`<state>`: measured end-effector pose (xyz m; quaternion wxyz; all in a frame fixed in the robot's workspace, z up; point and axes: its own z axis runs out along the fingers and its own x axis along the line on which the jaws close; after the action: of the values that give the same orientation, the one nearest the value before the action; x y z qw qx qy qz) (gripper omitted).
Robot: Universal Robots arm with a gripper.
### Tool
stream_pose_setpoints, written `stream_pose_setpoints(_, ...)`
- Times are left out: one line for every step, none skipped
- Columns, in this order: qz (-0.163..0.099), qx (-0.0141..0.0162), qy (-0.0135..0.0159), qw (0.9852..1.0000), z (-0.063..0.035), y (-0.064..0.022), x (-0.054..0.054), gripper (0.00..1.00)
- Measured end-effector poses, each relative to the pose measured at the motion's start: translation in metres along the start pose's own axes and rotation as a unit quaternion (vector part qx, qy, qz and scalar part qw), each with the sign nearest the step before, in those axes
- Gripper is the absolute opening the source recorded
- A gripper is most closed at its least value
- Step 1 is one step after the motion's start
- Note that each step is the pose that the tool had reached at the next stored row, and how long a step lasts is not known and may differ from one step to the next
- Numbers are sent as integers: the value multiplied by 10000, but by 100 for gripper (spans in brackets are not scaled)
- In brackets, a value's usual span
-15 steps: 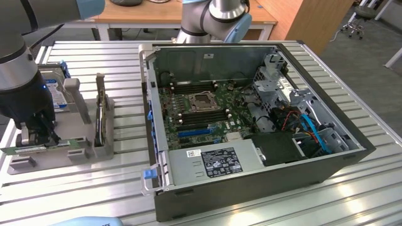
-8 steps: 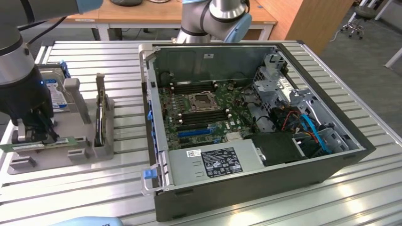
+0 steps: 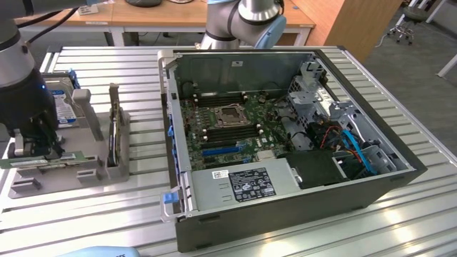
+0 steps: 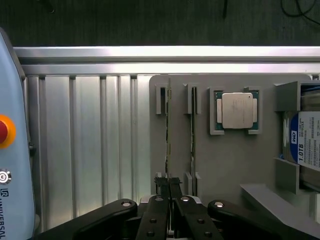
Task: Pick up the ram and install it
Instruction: 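Pick up the ram and move it above insertion slot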
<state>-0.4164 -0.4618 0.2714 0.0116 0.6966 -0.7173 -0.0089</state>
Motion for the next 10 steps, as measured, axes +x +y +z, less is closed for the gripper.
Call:
stream_pose_setpoints(7,0,-1,10000,-23,1,0,12)
stream_pose_setpoints(14,0,-2,10000,-45,1,0,12)
stream_pose_setpoints(20,0,-3,10000,-66,2,0,12)
stream_pose_setpoints(27,0,-4,10000,-86,2,1,12)
stream_pose_setpoints(33,0,-4,10000,-106,3,1,12)
stream_pose_setpoints(40,0,-5,10000,-126,4,1,12)
stream_pose_setpoints(47,0,-6,10000,-147,4,1,12)
stream_pose_setpoints(53,0,-7,10000,-167,5,1,12)
stream_pose_setpoints(60,0,-8,10000,-187,6,1,12)
stream_pose_setpoints(67,-1,-9,10000,-209,6,1,12)
